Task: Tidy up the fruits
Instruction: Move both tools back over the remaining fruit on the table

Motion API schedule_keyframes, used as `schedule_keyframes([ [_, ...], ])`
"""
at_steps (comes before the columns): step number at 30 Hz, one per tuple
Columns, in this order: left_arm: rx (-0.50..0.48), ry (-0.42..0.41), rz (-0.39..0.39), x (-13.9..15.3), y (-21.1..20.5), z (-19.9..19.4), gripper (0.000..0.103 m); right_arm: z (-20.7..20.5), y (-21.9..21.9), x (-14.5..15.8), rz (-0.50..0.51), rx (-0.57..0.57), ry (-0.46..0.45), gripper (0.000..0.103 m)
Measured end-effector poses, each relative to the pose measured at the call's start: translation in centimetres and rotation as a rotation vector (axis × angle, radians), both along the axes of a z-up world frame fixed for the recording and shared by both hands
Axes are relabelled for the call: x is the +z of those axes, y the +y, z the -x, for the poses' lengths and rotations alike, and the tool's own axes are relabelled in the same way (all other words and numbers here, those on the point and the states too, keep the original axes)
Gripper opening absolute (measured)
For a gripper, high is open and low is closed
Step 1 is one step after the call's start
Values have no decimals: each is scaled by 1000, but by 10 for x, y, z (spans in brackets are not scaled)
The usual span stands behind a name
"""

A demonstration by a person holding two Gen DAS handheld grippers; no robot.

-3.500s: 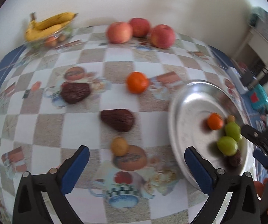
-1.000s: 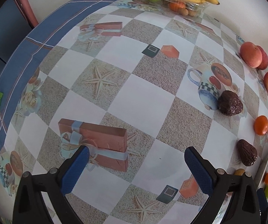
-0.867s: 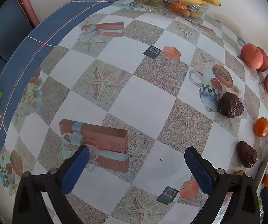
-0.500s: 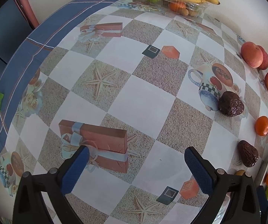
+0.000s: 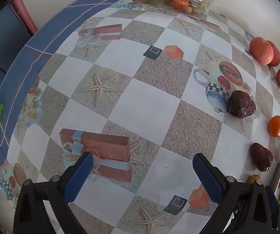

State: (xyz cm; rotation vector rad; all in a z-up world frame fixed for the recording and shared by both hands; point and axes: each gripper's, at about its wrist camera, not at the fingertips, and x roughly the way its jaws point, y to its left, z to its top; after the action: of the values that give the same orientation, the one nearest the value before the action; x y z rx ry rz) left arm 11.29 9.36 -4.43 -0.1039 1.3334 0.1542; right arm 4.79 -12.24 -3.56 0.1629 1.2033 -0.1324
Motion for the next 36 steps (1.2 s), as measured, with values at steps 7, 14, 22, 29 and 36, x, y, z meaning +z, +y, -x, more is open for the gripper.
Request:
schedule_keyframes([
  [7, -15, -1, -8, 1, -5, -4, 103, -7, -2, -10, -4, -38, 40, 99],
  [14, -36, 22, -15, -6, -14, -6, 103, -7, 4, -13, 18, -23, 31, 102],
  [22, -43, 40, -3, -13, -25, -4, 103, 1, 9, -19, 19, -20, -8, 103],
  [29, -48, 42, 1, -19, -18, 0, 103, 8, 8, -16, 18, 8, -5, 103],
  [36, -49, 31, 7, -14, -20, -3, 103, 8, 1, -3, -37, -17, 0, 75],
])
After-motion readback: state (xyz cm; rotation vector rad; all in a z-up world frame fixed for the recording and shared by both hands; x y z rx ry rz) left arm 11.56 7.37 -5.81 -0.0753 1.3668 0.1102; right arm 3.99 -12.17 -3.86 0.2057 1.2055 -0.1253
